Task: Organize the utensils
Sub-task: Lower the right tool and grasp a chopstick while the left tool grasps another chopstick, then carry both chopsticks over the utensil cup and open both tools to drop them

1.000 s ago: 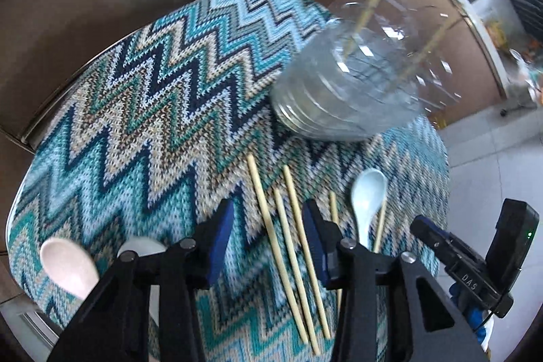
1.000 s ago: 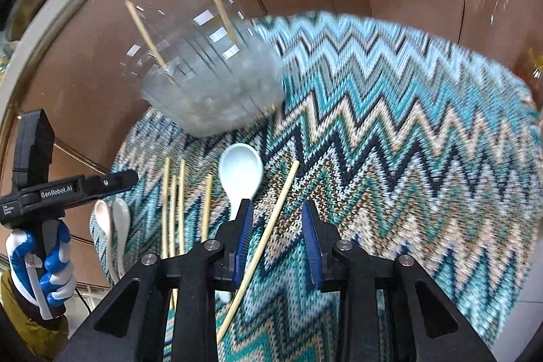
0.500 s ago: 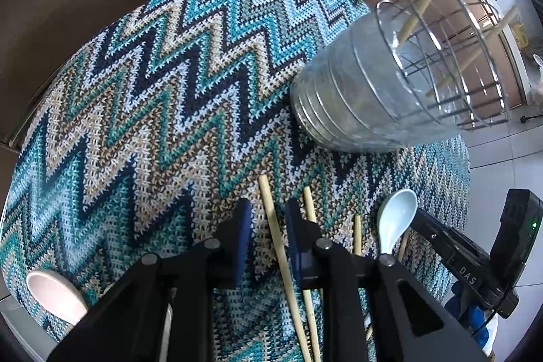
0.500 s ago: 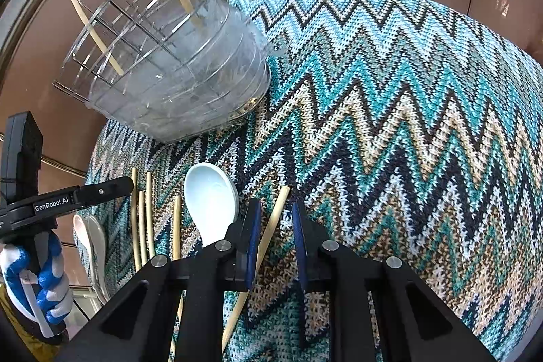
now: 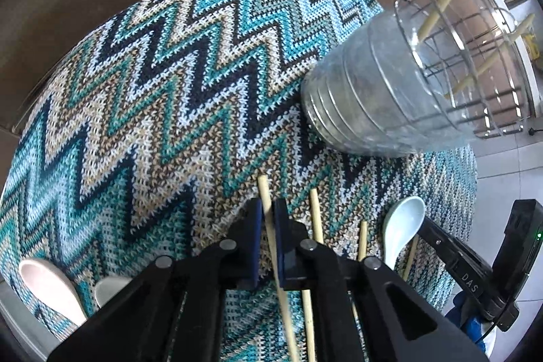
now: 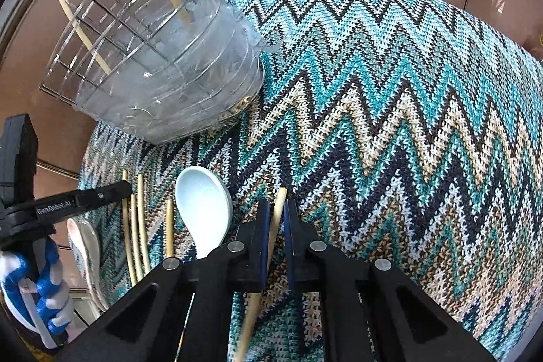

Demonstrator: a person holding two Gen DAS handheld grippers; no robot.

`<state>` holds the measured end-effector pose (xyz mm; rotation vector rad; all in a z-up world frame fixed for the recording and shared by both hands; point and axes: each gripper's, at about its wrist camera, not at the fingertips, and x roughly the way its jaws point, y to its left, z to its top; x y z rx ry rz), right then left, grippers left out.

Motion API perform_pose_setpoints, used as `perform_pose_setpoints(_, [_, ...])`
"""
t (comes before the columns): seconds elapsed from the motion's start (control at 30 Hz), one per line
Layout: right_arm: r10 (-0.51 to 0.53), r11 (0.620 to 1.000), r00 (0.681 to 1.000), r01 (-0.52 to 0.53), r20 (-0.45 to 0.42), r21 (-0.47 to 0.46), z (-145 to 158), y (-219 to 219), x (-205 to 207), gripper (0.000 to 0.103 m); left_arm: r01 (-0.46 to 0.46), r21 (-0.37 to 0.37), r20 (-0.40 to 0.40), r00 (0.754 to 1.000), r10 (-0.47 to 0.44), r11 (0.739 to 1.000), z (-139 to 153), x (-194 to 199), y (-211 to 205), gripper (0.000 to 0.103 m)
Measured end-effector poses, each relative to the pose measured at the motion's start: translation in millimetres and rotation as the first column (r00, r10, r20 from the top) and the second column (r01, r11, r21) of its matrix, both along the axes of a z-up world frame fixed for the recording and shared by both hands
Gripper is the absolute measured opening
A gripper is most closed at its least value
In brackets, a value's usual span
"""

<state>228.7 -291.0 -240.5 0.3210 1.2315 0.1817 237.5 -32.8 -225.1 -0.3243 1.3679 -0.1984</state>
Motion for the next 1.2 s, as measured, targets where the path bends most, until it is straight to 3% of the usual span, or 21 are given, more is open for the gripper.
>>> perform_pose_setpoints(0.13, [-0.013, 0.999, 0.999, 0.011, 0.040, 0.036, 12.4, -11.8, -9.1, 0.006, -0.020, -0.023, 0.052, 0.998, 0.021, 1.000, 15.4, -13.5, 8.3, 0.005])
perform_pose_setpoints(0.33, [-0.008, 0.998, 0.988, -0.001, 0.154, 0.056, 56.2, -22.0, -38.1, 0.006, -0.019, -0.041, 0.194, 0.981, 0.027, 0.999, 60.3, -43.8, 26.7, 0.005])
perform_pose_setpoints(0.53, [-0.002, 0.999, 0.957, -0.014, 0.289, 0.052, 104.4, -25.1, -74.7, 0.005, 0.005, -0.052, 0.368, 0.930, 0.014, 0.999, 120.6, -74.2, 40.8, 0.005])
perform_pose_setpoints(0.7, [0.018, 0.999, 0.896, -0.037, 0.443, 0.034, 160.3, -19.9, -102.4, 0.005, 0.022, -0.073, 0.545, 0.838, 0.021, 0.997, 186.9, -90.7, 51.6, 0.005])
perform_pose_setpoints(0.87, [0.045, 0.997, 0.789, -0.071, 0.613, 0.017, 219.6, -6.8, -105.9, 0.005, 0.010, -0.084, 0.722, 0.689, 0.053, 0.996, 251.8, -93.4, 45.6, 0.005])
perform_pose_setpoints(1.0, [0.051, 0.997, 0.668, -0.078, 0.742, 0.001, 259.2, 5.9, -97.6, 0.005, -0.037, -0.105, 0.821, 0.560, 0.108, 0.994, 278.0, -82.0, 34.1, 0.005])
perform_pose_setpoints(1.07, [0.050, 0.998, 0.602, -0.067, 0.797, -0.012, 271.3, 14.3, -87.1, 0.005, -0.067, -0.116, 0.846, 0.517, 0.134, 0.991, 281.8, -70.3, 27.3, 0.005])
perform_pose_setpoints(1.13, [0.049, 0.998, 0.558, -0.052, 0.828, -0.024, 275.5, 19.9, -76.8, 0.005, -0.097, -0.110, 0.870, 0.473, 0.143, 0.989, 279.5, -56.5, 18.4, 0.005])
perform_pose_setpoints(1.2, [0.046, 0.999, 0.521, -0.032, 0.852, -0.035, 272.4, 27.7, -64.2, 0.005, -0.109, -0.105, 0.878, 0.457, 0.144, 0.988, 274.8, -43.1, 10.4, 0.005])
